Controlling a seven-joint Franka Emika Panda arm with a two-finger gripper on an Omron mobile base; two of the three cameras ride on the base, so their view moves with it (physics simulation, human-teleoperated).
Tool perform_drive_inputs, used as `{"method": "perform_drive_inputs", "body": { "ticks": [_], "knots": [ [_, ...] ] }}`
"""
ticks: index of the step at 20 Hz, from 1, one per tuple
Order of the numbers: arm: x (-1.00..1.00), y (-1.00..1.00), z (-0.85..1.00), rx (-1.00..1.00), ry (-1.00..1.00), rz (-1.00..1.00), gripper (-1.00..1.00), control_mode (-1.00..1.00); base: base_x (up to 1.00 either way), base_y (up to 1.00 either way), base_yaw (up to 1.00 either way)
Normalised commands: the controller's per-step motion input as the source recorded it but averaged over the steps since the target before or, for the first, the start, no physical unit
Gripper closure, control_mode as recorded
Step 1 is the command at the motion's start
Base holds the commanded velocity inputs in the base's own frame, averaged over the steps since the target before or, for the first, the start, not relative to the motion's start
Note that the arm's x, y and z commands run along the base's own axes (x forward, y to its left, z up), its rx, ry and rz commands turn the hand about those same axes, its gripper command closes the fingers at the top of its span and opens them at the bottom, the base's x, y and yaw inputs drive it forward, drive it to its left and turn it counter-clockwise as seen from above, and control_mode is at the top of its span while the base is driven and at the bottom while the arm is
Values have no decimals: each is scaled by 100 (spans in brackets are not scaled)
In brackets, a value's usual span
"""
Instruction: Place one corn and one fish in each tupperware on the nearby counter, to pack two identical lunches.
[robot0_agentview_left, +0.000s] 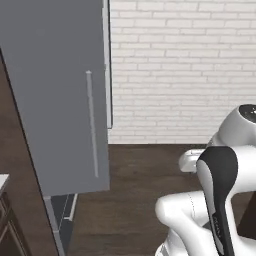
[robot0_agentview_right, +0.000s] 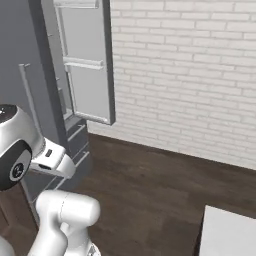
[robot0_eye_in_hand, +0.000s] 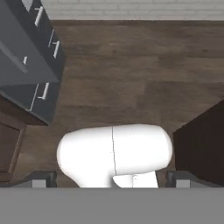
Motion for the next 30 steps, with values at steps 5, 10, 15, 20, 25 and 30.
{"method": "perform_drive_inputs", "body": {
  "ticks": [5, 10, 15, 20, 25, 30],
  "knots": [
    [0, 0, 0, 0, 0, 0, -100, 100, 69, -63, -30],
    [0, 0, 0, 0, 0, 0, -100, 100, 100, -15, 0],
    [0, 0, 0, 0, 0, 0, -100, 100, 100, 0, 7],
    [0, 0, 0, 0, 0, 0, -100, 100, 100, -9, 18],
    [0, 0, 0, 0, 0, 0, -100, 100, 100, -18, 44],
    [0, 0, 0, 0, 0, 0, -100, 100, 85, -5, 83]
  ]
}}
